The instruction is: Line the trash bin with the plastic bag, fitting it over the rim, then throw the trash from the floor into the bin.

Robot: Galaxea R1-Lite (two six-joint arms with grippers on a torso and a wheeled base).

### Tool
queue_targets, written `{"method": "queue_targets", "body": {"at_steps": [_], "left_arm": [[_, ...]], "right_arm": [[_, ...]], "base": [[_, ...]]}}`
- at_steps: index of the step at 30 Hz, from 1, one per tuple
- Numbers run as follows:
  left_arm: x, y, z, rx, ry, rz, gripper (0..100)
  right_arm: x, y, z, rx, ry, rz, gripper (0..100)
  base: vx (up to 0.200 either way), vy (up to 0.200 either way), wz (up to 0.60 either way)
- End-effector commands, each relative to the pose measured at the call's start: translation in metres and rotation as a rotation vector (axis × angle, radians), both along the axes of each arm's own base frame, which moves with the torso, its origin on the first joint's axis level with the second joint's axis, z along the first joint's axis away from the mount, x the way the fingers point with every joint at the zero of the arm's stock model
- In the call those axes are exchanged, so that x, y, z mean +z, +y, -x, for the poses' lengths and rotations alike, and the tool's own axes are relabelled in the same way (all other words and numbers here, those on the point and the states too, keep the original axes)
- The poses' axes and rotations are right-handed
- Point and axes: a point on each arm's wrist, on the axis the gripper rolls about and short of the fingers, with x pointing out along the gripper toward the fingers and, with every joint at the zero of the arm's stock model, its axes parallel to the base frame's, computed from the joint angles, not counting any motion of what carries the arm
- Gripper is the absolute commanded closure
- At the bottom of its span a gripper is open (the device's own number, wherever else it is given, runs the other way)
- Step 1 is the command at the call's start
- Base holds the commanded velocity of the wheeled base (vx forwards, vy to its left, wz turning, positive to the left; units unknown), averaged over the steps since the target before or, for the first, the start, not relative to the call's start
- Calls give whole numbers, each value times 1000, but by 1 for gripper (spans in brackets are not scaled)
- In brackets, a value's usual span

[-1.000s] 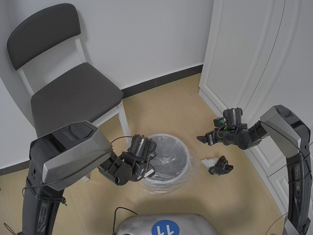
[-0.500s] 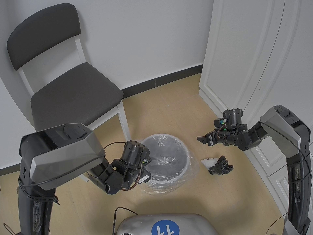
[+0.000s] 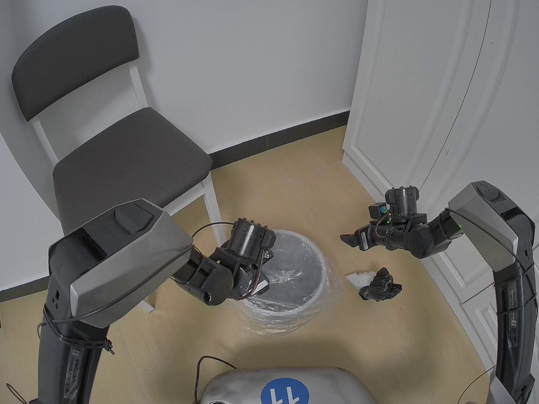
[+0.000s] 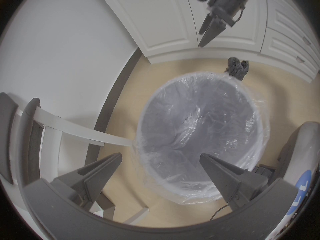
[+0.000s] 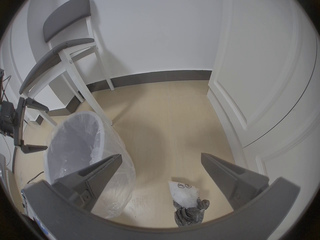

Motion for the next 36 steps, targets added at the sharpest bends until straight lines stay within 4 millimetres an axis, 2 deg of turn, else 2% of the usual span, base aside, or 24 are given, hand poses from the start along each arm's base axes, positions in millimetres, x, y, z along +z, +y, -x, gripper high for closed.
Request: {"method": "queue_targets", "body": {"at_steps": [1, 6, 14, 19, 26, 30, 36], "left_arm": [[-22, -11, -18, 48, 38, -84, 0], [-22, -15, -11, 49, 42, -107, 0], [-3, -1, 11, 61, 125, -195, 0], [3, 4, 18, 66, 143, -201, 0], [4, 11, 27, 63, 164, -210, 0], [6, 6, 25, 52, 136, -183, 0], [3, -10, 35, -50, 143, -118, 0]], "right_arm": [[-4, -3, 0, 5, 3, 20, 0], [-4, -4, 0, 4, 3, 21, 0], [-6, -8, 1, 12, 6, 47, 0], [-7, -8, 2, 12, 8, 48, 0], [-7, -8, 2, 12, 10, 50, 0], [-7, -8, 2, 18, 7, 55, 0], [-5, -9, 4, 19, 7, 57, 0]], "base": [[0, 0, 0], [0, 0, 0], [0, 0, 0], [0, 0, 0], [0, 0, 0], [0, 0, 0], [0, 0, 0]]}}
